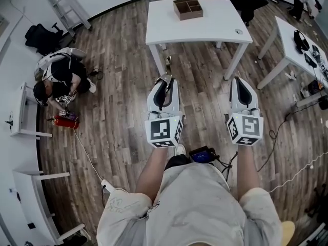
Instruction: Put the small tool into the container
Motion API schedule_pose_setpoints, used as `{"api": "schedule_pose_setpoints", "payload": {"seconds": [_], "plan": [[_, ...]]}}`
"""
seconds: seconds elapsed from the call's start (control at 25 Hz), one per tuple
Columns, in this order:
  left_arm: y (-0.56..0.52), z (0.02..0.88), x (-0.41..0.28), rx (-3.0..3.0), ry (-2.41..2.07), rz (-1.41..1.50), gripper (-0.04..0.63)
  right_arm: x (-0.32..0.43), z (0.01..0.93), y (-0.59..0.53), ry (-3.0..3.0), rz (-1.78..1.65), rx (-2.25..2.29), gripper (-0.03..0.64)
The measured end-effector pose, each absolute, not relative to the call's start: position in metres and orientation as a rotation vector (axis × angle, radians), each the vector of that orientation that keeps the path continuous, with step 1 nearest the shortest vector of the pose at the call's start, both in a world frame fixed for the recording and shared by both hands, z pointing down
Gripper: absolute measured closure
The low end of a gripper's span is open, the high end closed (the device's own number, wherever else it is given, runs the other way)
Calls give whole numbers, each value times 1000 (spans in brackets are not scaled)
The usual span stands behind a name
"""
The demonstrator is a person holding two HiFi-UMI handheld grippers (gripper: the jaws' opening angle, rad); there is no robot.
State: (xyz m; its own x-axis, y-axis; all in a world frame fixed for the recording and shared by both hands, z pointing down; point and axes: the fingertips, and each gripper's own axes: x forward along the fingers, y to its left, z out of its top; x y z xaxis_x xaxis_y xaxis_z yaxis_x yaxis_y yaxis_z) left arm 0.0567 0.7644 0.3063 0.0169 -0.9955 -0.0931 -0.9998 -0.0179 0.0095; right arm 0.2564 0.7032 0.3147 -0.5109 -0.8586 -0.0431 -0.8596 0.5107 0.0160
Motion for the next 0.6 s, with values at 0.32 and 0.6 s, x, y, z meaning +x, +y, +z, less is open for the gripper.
{"api": "schedule_pose_setpoints", "payload": {"seconds": [0.32, 0.6], "plan": [[695, 297, -68, -2226, 2139, 140, 489, 132, 300, 638, 2700, 88, -1572, 612], [646, 297, -141, -2258, 2109, 152, 489, 60, 297, 596, 2688, 110, -1605, 612]]}}
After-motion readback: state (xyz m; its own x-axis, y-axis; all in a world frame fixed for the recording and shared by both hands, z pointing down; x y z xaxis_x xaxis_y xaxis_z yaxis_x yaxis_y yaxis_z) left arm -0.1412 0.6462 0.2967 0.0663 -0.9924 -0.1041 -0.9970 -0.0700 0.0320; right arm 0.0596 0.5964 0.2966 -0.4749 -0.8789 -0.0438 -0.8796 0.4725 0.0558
